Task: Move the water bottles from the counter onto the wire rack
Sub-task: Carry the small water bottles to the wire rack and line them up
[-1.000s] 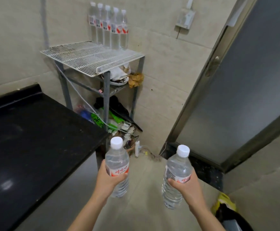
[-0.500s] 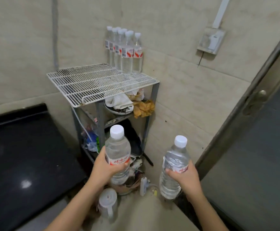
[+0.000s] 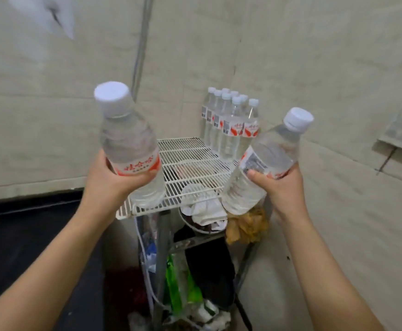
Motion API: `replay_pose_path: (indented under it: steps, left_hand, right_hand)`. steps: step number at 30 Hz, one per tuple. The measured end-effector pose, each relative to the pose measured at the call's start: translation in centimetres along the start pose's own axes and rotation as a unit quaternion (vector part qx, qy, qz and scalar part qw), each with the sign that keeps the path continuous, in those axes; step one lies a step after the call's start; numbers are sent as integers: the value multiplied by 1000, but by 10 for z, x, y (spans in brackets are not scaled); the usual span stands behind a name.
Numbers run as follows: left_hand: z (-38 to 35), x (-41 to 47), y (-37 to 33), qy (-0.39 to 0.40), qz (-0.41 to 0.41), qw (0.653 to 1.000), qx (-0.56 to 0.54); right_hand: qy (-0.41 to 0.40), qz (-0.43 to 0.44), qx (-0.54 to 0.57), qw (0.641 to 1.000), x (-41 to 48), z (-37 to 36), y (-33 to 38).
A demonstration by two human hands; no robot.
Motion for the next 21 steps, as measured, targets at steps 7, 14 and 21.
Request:
replay_pose_path:
  steps: [7, 14, 21]
  left_hand:
    - [-4, 109, 64, -42, 61, 997, 26]
    - [-2, 162, 117, -95, 117, 986, 64]
    - [-14, 169, 136, -184, 129, 972, 65]
  right_hand:
    - [85, -4, -9, 996, 126, -44, -32]
    - [160, -73, -18, 984, 205, -76, -101]
    - [318, -72, 14, 945, 235, -107, -128]
Point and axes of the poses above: each hand's wrist, its own x-axis towards the middle knuckle, its own z-axis out of the back of the hand, y = z × x, the point moved 8 cm from there along x, towards the middle knuckle, and after that the axes turned 11 degrees about y, right-handed, at the moved point
